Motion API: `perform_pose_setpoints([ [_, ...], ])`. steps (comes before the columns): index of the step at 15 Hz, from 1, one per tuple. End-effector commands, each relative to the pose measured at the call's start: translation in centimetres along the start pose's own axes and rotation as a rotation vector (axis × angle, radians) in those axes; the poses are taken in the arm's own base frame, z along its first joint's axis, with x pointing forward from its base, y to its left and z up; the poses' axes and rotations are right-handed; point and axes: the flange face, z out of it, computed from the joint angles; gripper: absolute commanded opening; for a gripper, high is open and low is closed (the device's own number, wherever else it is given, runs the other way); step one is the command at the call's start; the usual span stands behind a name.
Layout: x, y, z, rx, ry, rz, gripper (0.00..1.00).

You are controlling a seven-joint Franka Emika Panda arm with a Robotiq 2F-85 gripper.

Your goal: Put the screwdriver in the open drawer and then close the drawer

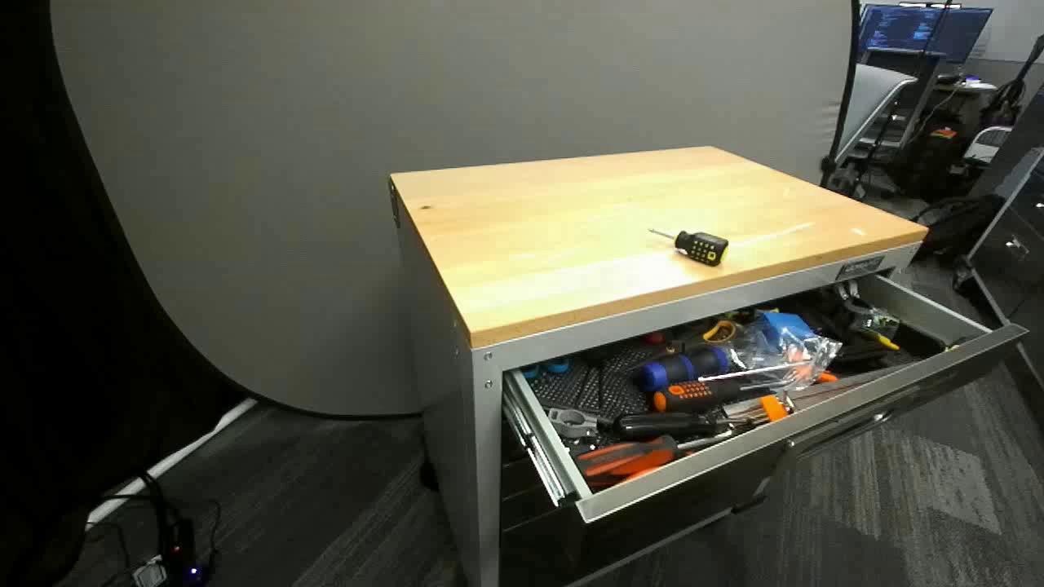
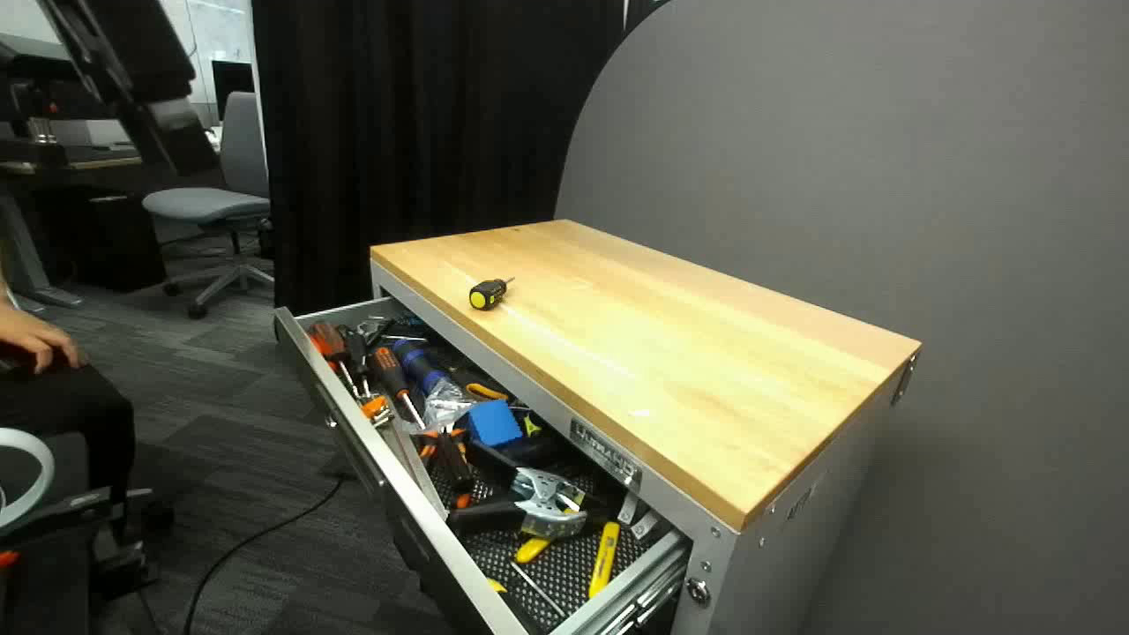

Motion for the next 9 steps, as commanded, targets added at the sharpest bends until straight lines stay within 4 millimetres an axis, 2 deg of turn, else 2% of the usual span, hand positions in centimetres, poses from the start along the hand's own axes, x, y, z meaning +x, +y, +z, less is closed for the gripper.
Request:
perform_pose_setpoints([
  [1,-0.3,-0.1,0.5,0.002,-0.021,-0.001,1.0],
  [3,-0.7,-0.1,1.5,0.004,-0.047,-0.002,1.0],
  [9,-0.6,-0.2,1.8,0.005,-0.054,-0.002,1.0],
])
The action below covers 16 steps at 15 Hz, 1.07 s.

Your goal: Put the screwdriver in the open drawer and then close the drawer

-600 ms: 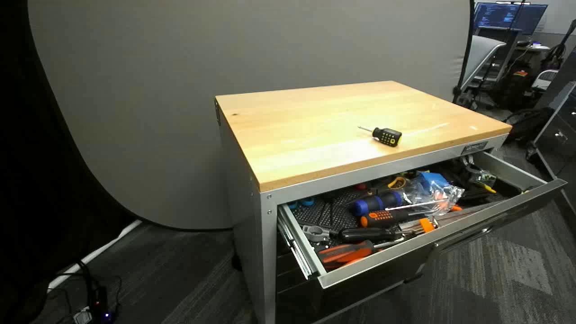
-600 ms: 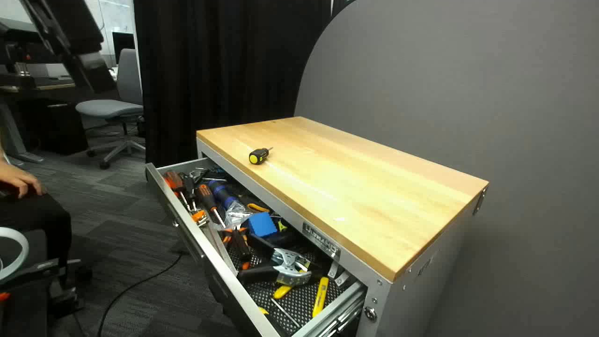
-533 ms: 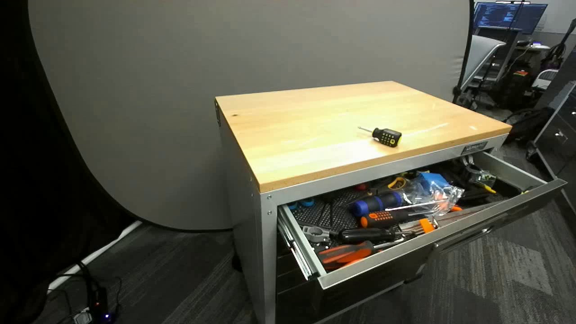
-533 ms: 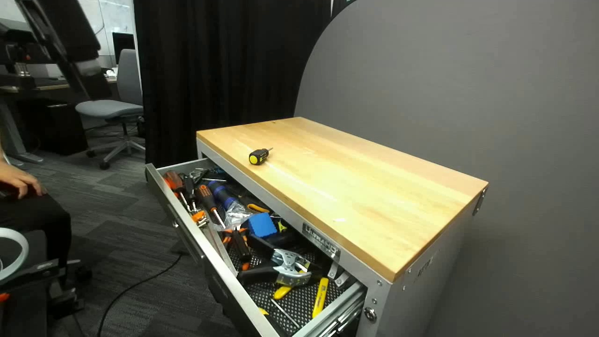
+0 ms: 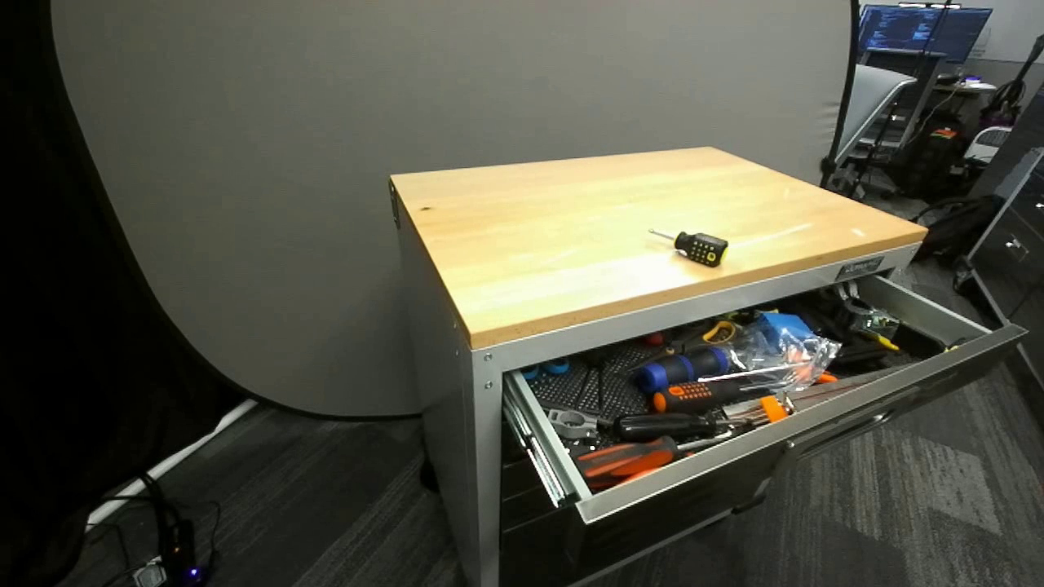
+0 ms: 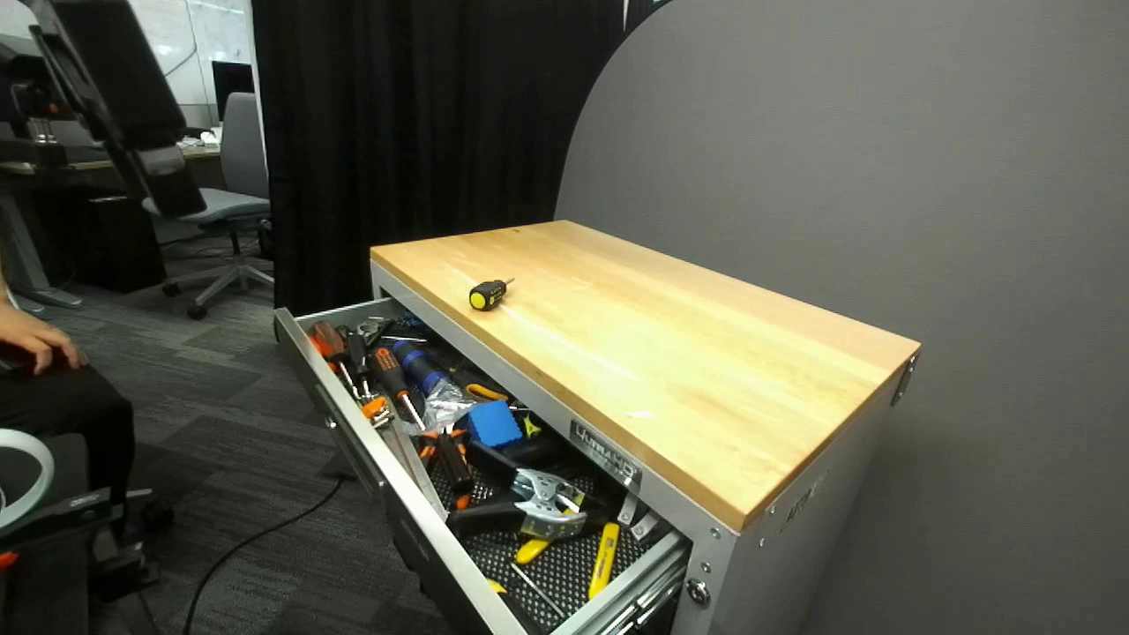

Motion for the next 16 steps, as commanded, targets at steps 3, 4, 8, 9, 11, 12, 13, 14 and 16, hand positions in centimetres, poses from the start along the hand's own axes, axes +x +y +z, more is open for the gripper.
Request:
perform_pose_setpoints([
  [3,1.2,0.7,0.0,-0.001,0.014,0.069,1.0],
  [4,2.2,0.3,-0.1,0.02,0.018,0.084,1.0],
  [8,7.9,-4.8,1.7,0.049,0.026,0.059,1.0],
  [9,9.0,-6.2,2.6,0.054,0.025,0.045,1.0],
  [11,11.1,-9.0,4.7,0.064,0.033,0.002,1.0],
  [12,12.4,-10.1,5.8,0.061,0.054,-0.015,1.0],
  [13,13.5,-10.6,6.5,0.065,0.074,-0.023,1.0],
  [14,14.7,-11.0,7.0,0.059,0.106,-0.033,1.0],
  [16,17.3,-11.3,8.4,0.045,0.142,-0.053,1.0],
])
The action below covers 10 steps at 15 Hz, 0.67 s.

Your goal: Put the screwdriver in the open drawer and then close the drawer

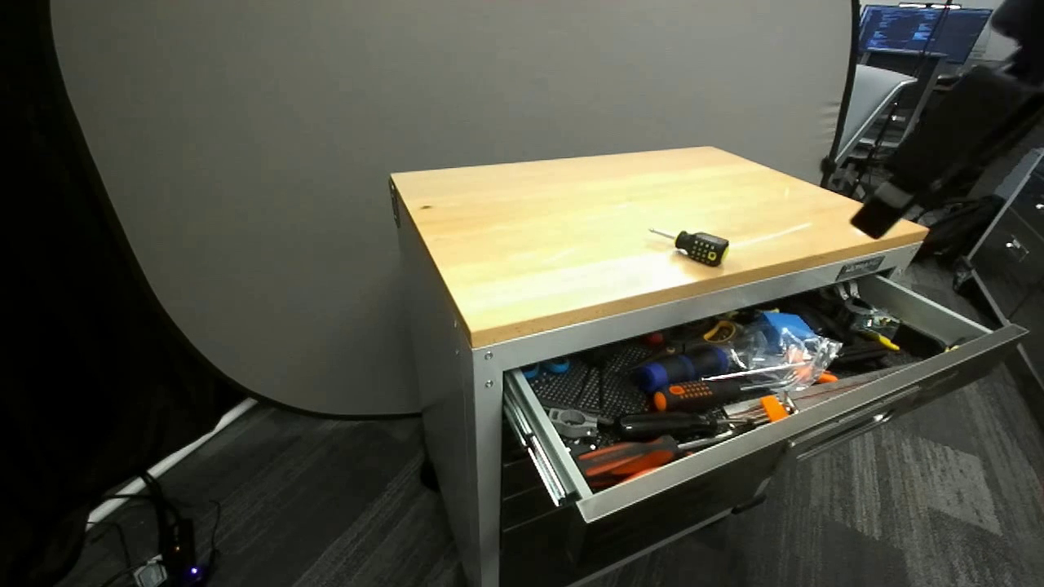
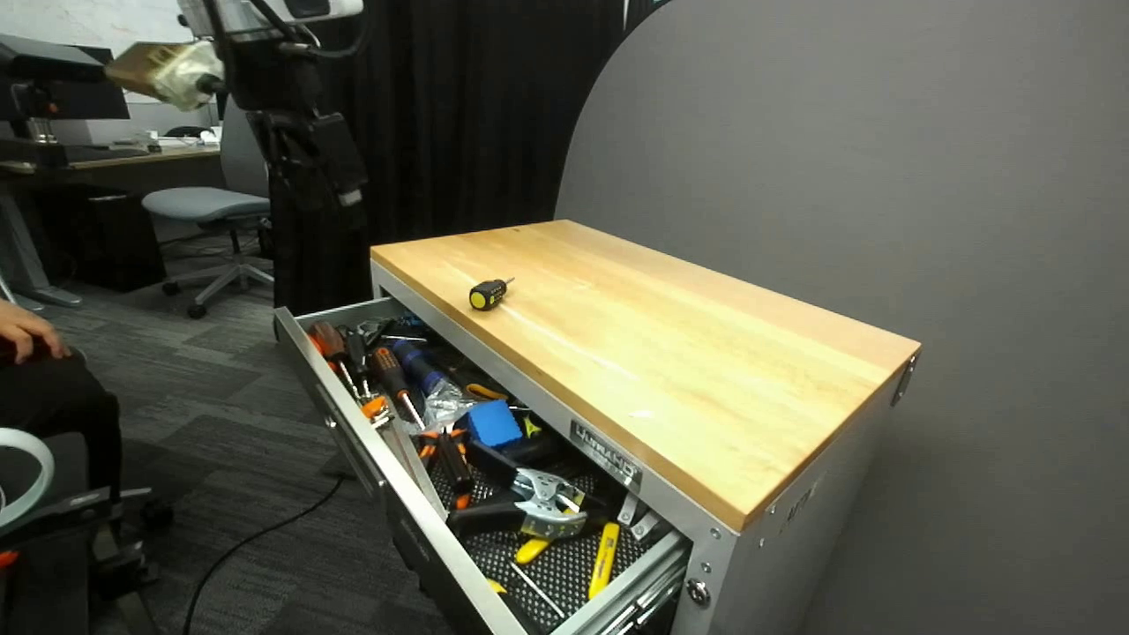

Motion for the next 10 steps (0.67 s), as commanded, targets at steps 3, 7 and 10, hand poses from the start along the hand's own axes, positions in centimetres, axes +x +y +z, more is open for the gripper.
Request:
perform_pose_setpoints([
  [3,7.8,0.6,4.7,-0.044,0.051,-0.026,1.0],
  [7,11.4,1.4,8.6,-0.078,0.028,-0.029,1.0],
  [10,13.3,1.5,11.2,-0.085,0.018,-0.018,1.0],
])
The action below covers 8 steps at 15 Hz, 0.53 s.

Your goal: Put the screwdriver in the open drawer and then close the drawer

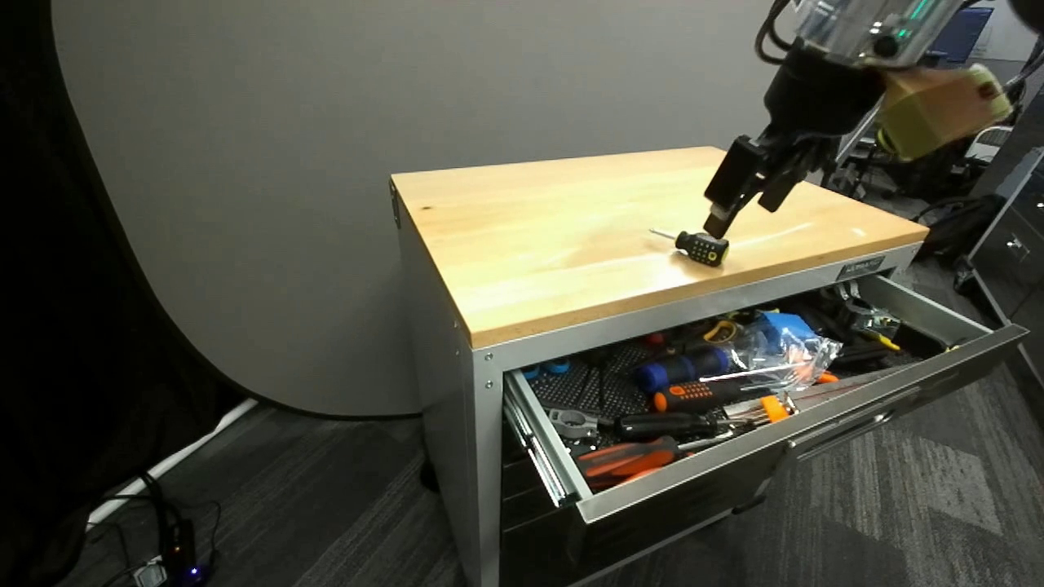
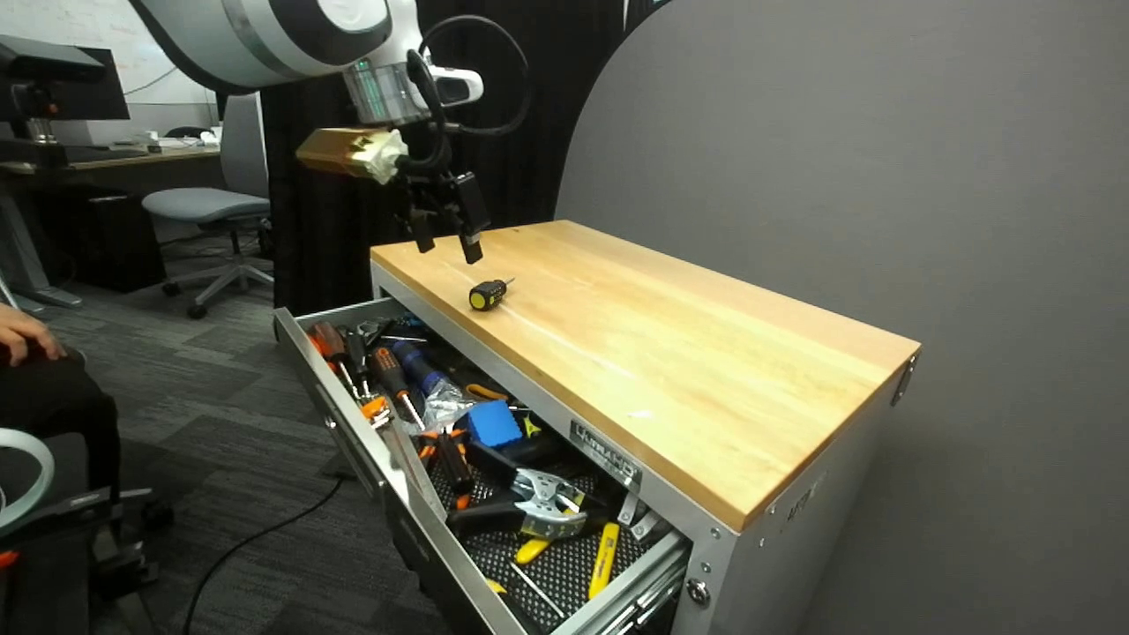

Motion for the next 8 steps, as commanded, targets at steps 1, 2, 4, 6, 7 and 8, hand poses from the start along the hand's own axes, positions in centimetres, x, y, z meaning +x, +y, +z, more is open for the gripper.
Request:
perform_pose_setpoints([
  [1,3.4,-0.3,2.7,-0.016,0.013,0.014,1.0],
  [2,3.9,-0.4,3.4,-0.02,0.01,0.012,1.0],
  [4,4.7,-0.4,4.5,-0.032,0.008,0.001,1.0],
  [6,5.3,-0.3,5.2,-0.042,0.012,-0.001,0.74],
  [7,5.6,-0.2,5.5,-0.05,0.016,-0.003,0.65],
  [8,5.9,0.0,5.7,-0.058,0.019,-0.003,0.58],
])
